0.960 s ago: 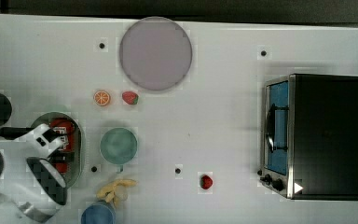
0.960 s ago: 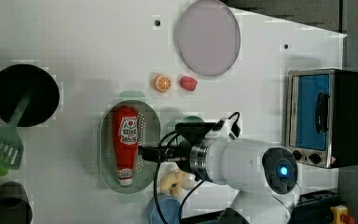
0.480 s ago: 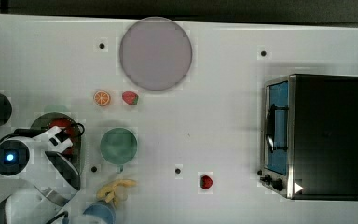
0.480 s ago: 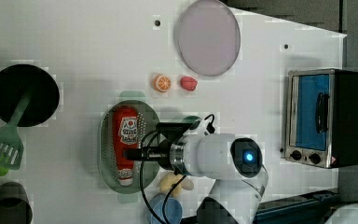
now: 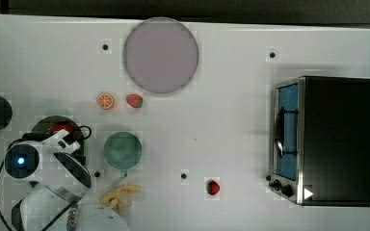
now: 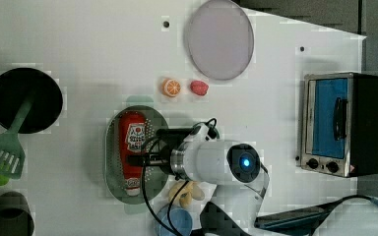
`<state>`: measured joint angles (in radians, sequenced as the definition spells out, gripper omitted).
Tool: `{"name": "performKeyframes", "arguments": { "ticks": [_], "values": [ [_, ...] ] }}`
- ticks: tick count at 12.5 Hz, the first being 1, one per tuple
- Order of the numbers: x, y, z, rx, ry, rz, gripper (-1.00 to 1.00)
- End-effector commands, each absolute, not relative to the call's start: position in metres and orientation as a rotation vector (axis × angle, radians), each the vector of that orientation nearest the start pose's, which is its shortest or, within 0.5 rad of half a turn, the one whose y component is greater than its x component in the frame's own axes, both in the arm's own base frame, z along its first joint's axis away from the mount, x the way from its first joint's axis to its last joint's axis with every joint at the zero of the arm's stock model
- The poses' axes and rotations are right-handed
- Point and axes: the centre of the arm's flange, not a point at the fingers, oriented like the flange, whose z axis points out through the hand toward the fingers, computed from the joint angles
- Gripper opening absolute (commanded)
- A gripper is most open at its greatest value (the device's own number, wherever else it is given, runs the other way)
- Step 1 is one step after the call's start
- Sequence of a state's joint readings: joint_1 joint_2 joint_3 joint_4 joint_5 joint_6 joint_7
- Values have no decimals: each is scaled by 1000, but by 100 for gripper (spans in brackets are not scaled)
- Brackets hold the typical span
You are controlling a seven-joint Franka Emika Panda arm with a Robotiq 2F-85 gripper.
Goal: Pick ketchup from strainer and place it on the table
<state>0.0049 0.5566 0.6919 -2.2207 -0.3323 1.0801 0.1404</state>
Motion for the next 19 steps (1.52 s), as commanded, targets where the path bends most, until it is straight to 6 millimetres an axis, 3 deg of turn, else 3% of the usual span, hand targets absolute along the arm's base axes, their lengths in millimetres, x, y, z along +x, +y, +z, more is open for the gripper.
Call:
{"name": "performKeyframes", "arguments": {
  "ticks": [1, 2, 3, 7, 9, 13, 16, 19],
  "values": [
    [427, 375, 174, -2960, 116, 137, 40],
    [429, 379, 169, -2950, 116, 138, 18],
    [431, 382, 169, -2945, 116, 132, 13],
    [431, 386, 200, -2986, 78, 97, 13],
    [431, 385, 234, -3033, 79, 67, 13],
    [445, 375, 329, -3004, 253, -37, 13],
    [465, 341, 385, -3052, 279, -89, 13],
    [497, 279, 425, -3139, 249, -37, 13]
  ]
}}
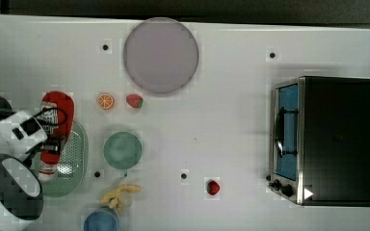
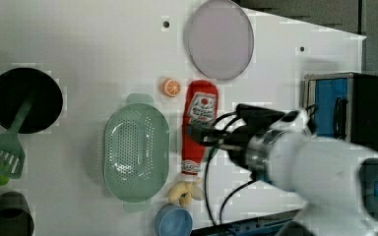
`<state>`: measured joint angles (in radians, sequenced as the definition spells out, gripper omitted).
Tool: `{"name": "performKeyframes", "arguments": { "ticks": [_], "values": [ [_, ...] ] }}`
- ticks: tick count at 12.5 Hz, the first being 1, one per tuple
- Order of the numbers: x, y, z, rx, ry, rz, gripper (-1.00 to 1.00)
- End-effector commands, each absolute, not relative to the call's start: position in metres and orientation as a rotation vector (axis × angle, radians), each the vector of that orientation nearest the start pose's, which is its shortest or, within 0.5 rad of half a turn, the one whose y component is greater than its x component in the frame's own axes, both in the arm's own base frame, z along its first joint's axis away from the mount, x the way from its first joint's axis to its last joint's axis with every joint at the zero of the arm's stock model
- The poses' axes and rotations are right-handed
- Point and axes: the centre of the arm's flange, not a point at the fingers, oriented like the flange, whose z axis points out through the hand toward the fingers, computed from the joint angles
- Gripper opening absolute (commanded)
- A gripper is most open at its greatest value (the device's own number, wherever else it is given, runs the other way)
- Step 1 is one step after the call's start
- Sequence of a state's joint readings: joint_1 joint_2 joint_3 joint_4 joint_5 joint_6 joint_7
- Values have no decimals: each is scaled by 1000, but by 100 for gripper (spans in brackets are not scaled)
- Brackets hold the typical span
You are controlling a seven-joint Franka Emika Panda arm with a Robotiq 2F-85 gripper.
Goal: Pick ketchup from strainer and place it on the table
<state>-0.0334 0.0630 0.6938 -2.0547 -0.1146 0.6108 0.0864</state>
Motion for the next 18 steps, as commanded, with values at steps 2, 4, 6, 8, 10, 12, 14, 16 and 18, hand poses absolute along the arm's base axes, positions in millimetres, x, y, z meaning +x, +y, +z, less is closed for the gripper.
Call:
{"name": "performKeyframes", "arguments": {
  "ticks": [2, 4, 6, 8, 10, 12, 14, 16, 18],
  "values": [
    [519, 234, 442, -3171, 206, -10, 13],
    [540, 182, 453, -3179, 228, -11, 13],
    [556, 123, 455, -3178, 301, -16, 13],
    [565, 68, 454, -3176, 366, -10, 13],
    [568, 20, 449, -3178, 394, 12, 13],
    [563, -18, 435, -3180, 422, 65, 13],
    [554, -43, 413, -3172, 486, 119, 13],
    [543, -57, 388, -3165, 524, 158, 13],
    [530, -58, 358, -3161, 527, 178, 13]
  ]
}}
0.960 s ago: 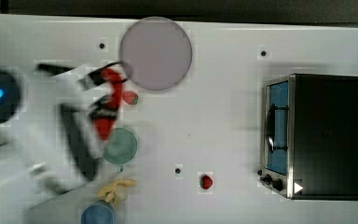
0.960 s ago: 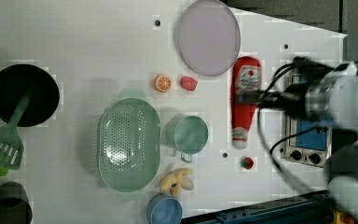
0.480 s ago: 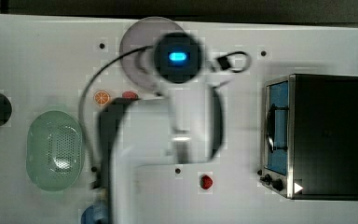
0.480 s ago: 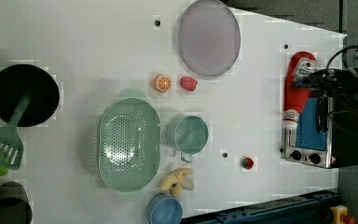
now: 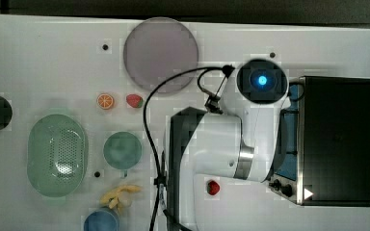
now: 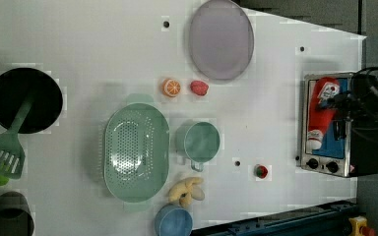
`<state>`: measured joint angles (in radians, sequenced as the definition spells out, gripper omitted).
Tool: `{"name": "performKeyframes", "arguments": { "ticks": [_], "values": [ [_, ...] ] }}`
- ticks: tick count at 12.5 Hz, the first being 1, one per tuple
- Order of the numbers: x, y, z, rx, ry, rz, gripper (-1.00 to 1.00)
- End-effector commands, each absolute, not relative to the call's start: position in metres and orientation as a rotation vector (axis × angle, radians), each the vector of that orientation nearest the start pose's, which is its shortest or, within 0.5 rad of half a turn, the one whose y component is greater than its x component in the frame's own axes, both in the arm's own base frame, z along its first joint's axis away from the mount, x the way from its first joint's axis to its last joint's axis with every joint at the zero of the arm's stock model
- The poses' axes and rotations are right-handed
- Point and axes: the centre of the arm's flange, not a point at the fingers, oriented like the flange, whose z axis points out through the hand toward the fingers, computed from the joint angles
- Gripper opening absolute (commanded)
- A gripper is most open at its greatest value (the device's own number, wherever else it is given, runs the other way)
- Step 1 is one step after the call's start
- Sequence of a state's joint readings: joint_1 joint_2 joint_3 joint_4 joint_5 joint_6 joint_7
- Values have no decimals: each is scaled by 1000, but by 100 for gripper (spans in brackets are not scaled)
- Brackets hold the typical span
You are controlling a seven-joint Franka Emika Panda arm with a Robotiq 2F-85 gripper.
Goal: Pick ketchup from strainer and place it on the table
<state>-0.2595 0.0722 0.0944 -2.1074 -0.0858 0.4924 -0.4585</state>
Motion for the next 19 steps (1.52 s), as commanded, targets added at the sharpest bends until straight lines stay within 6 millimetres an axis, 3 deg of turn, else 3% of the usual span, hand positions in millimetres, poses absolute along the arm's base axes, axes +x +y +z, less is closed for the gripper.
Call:
{"name": "performKeyframes", "arguments": {
  "ticks": [1, 5, 8, 11, 12, 14, 19],
  "values": [
    [521, -56, 340, -3160, 521, 181, 13],
    [500, -48, 273, -3144, 496, 101, 13],
    [499, -44, 235, -3128, 482, 99, 19],
    [503, -41, 227, -3123, 472, 69, 83],
    [507, -41, 236, -3123, 476, 40, 99],
    [522, -41, 273, -3122, 521, -32, 100],
    [555, -39, 410, -3052, 995, 29, 100]
  ]
}}
